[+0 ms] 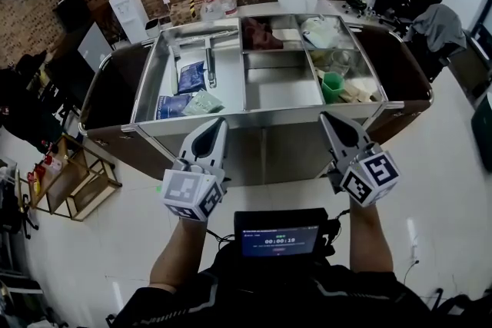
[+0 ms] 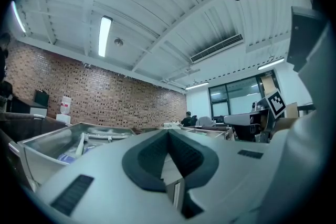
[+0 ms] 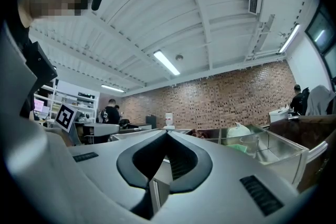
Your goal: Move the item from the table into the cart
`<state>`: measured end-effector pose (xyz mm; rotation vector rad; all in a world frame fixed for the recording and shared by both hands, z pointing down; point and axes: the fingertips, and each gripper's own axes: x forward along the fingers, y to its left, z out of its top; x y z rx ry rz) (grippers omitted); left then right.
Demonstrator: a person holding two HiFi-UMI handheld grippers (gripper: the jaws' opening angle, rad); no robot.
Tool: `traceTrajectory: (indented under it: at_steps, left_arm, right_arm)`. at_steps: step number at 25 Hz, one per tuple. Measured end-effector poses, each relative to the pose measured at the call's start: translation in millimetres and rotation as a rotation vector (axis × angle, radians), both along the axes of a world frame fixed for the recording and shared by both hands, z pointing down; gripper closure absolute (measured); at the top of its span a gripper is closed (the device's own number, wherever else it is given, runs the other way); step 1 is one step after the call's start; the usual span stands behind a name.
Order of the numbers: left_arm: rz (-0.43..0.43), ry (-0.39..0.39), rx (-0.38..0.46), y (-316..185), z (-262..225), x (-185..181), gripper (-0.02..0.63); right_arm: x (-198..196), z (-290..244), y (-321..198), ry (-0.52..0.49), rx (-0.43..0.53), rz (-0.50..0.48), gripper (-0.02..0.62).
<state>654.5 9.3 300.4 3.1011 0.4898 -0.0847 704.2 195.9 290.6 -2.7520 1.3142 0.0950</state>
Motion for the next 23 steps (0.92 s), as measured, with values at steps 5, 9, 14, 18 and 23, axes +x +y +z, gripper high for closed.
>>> traceTrajectory:
  at_steps: [5, 9, 14, 18, 23]
  left_arm:
    - [-0.003, 0.000, 0.004, 1, 2, 1, 0.603]
    - [0.001, 0.029, 0.018, 5, -2, -1, 0.603]
    - [0.024, 0.008, 0.010, 12, 1, -1, 0.603]
    - [0.031, -0.001, 0.027, 16, 4, -1, 0.603]
    - [0.001, -0.009, 0.001, 7, 7, 0, 0.603]
  right_arm:
    - [-1, 1, 0, -0.010, 0.005, -0.009, 0.592]
    - [-3, 5, -1, -0.022, 0.002, -0.018, 0.592]
    - [-5, 5, -1, -0.025, 0.001, -0.025, 0.592]
    - [-5, 10, -1, -0.037, 0.002, -0.025, 0.592]
    - [-5, 12, -3, -0.040, -0.003, -0.028, 0.592]
